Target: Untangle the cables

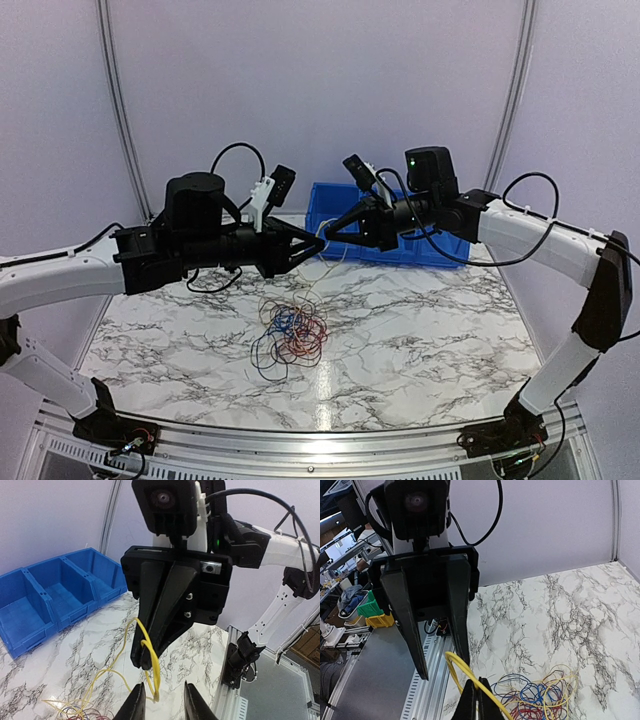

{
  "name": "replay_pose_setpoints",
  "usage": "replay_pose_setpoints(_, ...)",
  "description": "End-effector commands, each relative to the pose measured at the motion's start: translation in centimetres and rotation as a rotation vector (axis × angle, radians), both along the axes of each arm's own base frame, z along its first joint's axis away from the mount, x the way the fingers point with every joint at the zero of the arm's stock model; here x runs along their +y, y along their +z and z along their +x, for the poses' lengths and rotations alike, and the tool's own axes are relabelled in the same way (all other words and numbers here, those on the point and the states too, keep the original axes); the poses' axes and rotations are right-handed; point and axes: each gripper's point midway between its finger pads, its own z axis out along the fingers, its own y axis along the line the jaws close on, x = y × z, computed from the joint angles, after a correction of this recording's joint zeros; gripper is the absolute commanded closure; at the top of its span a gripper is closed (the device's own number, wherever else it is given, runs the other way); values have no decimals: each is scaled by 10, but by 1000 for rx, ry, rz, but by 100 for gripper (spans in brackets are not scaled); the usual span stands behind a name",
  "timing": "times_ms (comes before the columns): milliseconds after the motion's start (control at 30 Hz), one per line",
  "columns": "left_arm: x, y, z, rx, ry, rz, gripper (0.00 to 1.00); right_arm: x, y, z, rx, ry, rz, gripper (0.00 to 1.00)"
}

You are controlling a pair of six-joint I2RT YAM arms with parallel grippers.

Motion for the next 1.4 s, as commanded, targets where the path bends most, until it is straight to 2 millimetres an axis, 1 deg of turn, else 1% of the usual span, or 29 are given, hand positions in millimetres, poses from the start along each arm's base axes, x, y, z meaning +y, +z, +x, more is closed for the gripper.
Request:
replay_pose_setpoints(0,-11,6,18,5,53,-45,71,-4,17,-2,-54,-13,32,100)
replay_pose_setpoints(67,-12,4,28,3,102,-36,75,-5,17,-3,-57,-14,33,100)
replay_pose_setpoints(167,-3,3,45,3,216,-43,85,-7,17,-5,-68,-21,31,100)
replay_pose_setpoints(267,5,6,53,-11,277,-55,87,-9,14,-6,-76,-29,25,100)
replay_pose_setpoints(300,5,7,53,-13,277,-57,86,-10,14,-6,-79,-30,24,100)
replay_pose_setpoints(333,4,7,51,-14,263,-60,83,-10,13,-6,-80,-32,22,100)
replay_pose_setpoints(433,-5,11,39,-12,181,-79,70,-10,11,-5,-81,-33,20,100)
replay_pose_setpoints(533,-4,13,40,-2,191,-93,69,-10,12,-6,-81,-30,22,100)
replay_pose_setpoints(633,-2,9,48,-1,237,-85,70,-10,13,-7,-81,-28,24,100)
replay_pose_setpoints(700,4,8,61,3,320,-85,68,-10,13,-7,-84,-27,26,100)
replay_pose_setpoints(733,7,6,69,9,369,-86,65,-10,13,-9,-84,-22,26,100)
replay_pose_setpoints(800,18,-2,87,17,501,-80,56,-11,18,-15,-92,-4,38,100)
replay_pose_setpoints(833,29,-6,99,17,593,-76,52,-12,22,-19,-98,14,47,100)
replay_pose_setpoints(933,66,-20,126,3,864,-57,41,-13,35,-37,-115,77,66,100)
replay_pose_setpoints(1033,103,-30,145,-19,1069,-39,33,-19,47,-52,-110,126,87,100)
replay_pose_setpoints(1100,123,-34,155,-34,1156,-22,31,-23,52,-58,-118,135,91,100)
replay_pose_setpoints(1167,137,-40,163,-39,1207,-7,29,-26,56,-61,-138,131,89,100)
replay_pose_setpoints(1333,169,-53,175,-16,1289,9,26,-33,63,-61,-167,117,95,100)
replay_pose_setpoints(1367,181,-58,178,-2,1321,24,25,-34,65,-60,-168,117,97,100)
